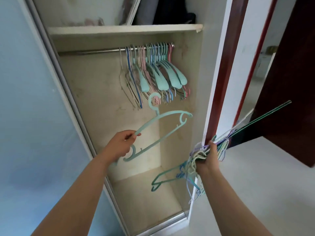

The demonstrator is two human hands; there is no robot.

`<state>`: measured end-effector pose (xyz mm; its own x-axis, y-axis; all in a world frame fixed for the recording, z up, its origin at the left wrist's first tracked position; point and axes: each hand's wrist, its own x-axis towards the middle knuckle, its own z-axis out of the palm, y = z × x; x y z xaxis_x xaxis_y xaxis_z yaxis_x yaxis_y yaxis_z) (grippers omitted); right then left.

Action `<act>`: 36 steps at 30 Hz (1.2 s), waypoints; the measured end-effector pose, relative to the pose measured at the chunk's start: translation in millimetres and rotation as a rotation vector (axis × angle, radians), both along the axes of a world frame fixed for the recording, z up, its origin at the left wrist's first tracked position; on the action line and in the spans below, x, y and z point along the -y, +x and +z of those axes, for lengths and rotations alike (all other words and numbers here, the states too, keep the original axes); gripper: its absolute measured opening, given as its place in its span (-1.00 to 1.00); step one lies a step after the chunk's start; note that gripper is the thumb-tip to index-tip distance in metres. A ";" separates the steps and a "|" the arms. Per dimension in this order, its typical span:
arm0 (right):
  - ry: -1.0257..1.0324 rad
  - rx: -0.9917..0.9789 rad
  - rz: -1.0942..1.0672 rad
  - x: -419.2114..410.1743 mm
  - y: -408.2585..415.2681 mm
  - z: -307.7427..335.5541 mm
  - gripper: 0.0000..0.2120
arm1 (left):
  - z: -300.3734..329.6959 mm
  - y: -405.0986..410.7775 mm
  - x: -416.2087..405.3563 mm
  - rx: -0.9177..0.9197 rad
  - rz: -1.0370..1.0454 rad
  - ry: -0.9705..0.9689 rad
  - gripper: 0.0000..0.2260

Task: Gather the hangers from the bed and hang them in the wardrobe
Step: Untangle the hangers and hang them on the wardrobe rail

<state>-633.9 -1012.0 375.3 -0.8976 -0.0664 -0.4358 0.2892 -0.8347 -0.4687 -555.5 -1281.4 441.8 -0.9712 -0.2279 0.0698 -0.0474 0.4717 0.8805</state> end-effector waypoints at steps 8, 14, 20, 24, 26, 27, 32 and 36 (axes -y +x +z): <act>0.034 -0.044 0.041 17.3 -16.8 26.0 -0.64 | 88.5 54.9 45.7 -0.059 -0.081 0.331 -0.79; 0.087 -0.083 0.109 16.2 -32.9 60.9 -0.63 | 138.1 92.0 80.6 0.198 -0.114 -0.006 -0.75; 0.142 -0.073 0.003 39.1 -34.7 75.4 -0.69 | 125.3 81.2 57.1 0.256 0.144 -0.187 -0.69; 0.165 -0.074 0.033 53.8 -28.5 84.4 -0.66 | 116.7 63.8 38.8 0.184 0.288 -0.127 -0.67; 0.192 -0.071 0.056 57.6 -26.4 87.1 -0.59 | 115.9 43.8 29.8 0.107 0.338 -0.222 -0.69; 0.202 -0.073 0.051 59.3 -24.8 89.9 -0.59 | 115.9 32.3 27.9 0.068 0.380 -0.266 -0.69; 0.221 -0.122 0.021 66.7 -24.1 96.2 -0.55 | 128.6 -28.4 17.0 -0.122 0.575 -0.306 -0.60; 0.249 -0.150 -0.008 64.5 -26.8 98.1 -0.61 | 143.8 -66.4 19.3 -0.160 0.554 -0.311 -0.59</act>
